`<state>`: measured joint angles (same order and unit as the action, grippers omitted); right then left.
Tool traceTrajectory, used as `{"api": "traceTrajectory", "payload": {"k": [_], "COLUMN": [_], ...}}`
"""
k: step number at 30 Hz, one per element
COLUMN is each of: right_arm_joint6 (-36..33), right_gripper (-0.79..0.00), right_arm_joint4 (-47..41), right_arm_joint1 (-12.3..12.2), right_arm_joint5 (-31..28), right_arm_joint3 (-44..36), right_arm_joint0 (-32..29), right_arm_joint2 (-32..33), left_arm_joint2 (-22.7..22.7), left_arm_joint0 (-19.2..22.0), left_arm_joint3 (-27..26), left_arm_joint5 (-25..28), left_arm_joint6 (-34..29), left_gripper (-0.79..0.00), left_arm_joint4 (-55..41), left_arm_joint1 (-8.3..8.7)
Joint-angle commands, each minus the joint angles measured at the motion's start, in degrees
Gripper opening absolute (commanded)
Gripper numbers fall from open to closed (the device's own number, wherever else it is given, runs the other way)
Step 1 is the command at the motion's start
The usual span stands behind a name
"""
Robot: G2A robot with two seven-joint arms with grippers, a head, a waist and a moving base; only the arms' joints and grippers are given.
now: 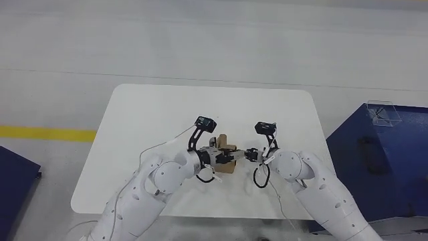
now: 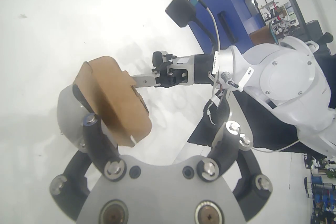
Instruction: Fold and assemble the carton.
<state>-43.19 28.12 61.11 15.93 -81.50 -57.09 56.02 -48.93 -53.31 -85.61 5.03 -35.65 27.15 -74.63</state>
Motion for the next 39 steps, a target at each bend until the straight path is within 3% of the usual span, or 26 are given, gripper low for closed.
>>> {"api": "traceTrajectory", "payload": {"k": [1,9,12,17,39], "right_arm_joint6": [0.6,5.0,4.7,2.2,2.1], "right_gripper": [0.0,0.0,0.0,0.0,0.0], "right_arm_joint4": [-0.6,-6.8,-10.5,-9.4,-3.3], "right_arm_joint1": [0.2,0.4,0.0,-0.9,0.2], "right_arm_joint5": [0.0,-0.6,-3.7,-9.2,-7.0], "right_arm_joint3": [-0.1,0.1,-1.3,-4.7,-4.1], "right_arm_joint0": [0.0,-0.9,-2.4,-5.8,-5.4], "right_arm_joint2": [0.0,4.8,8.2,10.3,6.0], "left_arm_joint2": [1.1,2.0,1.9,2.1,1.6], "left_arm_joint0": [0.7,1.2,1.1,1.3,0.8], "left_arm_joint3": [0.5,1.1,1.3,2.2,3.0], "left_arm_joint5": [-0.3,-1.8,-1.6,-1.7,-1.0], "left_arm_joint6": [-0.4,-0.3,-1.1,-1.7,-2.8], "left_gripper": [0.0,0.0,0.0,0.0,0.0], "left_arm_joint4": [0.9,1.9,1.5,1.3,0.6], "left_arm_joint1": [-0.32,-0.95,-1.03,-1.3,-1.94]}}
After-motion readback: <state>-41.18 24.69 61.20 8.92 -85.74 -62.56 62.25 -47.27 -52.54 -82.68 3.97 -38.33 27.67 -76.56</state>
